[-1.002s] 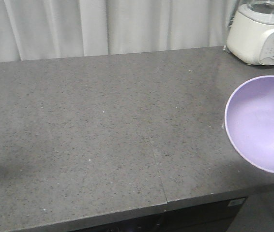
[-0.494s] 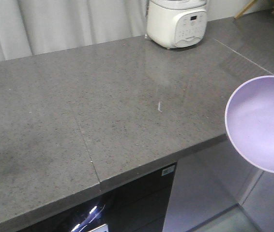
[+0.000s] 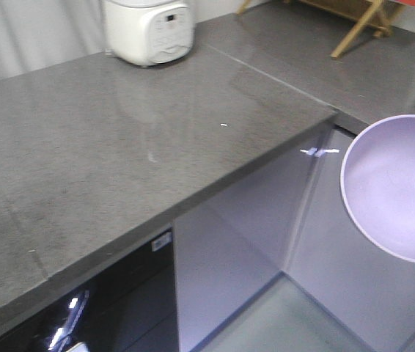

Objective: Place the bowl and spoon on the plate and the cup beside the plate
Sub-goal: 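Drive the base to the counter with the light blue plate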

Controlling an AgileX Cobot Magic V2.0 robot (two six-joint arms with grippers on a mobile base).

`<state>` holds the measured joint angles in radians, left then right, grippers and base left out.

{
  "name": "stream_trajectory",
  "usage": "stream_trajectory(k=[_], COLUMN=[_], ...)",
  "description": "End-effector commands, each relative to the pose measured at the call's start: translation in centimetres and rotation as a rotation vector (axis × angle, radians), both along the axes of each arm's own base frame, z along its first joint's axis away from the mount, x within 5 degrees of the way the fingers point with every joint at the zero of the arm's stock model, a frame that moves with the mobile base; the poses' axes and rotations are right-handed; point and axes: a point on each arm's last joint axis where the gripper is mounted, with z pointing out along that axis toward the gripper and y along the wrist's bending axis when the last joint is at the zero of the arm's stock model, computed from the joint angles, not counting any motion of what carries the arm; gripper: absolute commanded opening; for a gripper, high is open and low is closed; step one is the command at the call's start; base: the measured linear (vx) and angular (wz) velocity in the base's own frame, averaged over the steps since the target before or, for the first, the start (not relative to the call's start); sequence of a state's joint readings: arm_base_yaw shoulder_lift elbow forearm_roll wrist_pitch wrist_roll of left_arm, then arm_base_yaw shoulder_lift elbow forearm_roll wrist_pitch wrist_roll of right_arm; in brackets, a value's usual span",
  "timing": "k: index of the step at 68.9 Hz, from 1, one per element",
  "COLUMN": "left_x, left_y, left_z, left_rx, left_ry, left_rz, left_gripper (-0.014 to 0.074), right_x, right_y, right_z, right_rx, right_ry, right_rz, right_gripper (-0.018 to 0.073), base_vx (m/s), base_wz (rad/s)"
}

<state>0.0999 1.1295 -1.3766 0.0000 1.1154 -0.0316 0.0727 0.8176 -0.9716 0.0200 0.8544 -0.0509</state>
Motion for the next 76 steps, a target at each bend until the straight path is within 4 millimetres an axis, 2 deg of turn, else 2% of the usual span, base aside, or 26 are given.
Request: stream_trajectory(k=[1, 30, 76], left_x=[-0.30, -0.30, -0.30], left_y=[-0.18, -0.18, -0.18], left_z=[1.34, 1.34, 1.34], left_rx=[0.010, 0.010, 0.010], left_ry=[-0.088, -0.088, -0.088], left_rz=[-0.009, -0.009, -0.009], left_gripper=[-0.0006, -0.0006, -0.0006], right_x=[-0.01, -0.01, -0.01], right_y=[-0.02, -0.02, -0.02], right_z=[1.62, 1.62, 1.62], right_rx=[0.009, 0.009, 0.009], right_ry=[-0.107, -0.107, -0.107], right_rz=[-0.003, -0.003, -0.003], right_gripper=[-0.0006, -0.0006, -0.0006], base_vx=[-0.06, -0.03, 0.07], base_wz=[-0.60, -0.58, -0.43])
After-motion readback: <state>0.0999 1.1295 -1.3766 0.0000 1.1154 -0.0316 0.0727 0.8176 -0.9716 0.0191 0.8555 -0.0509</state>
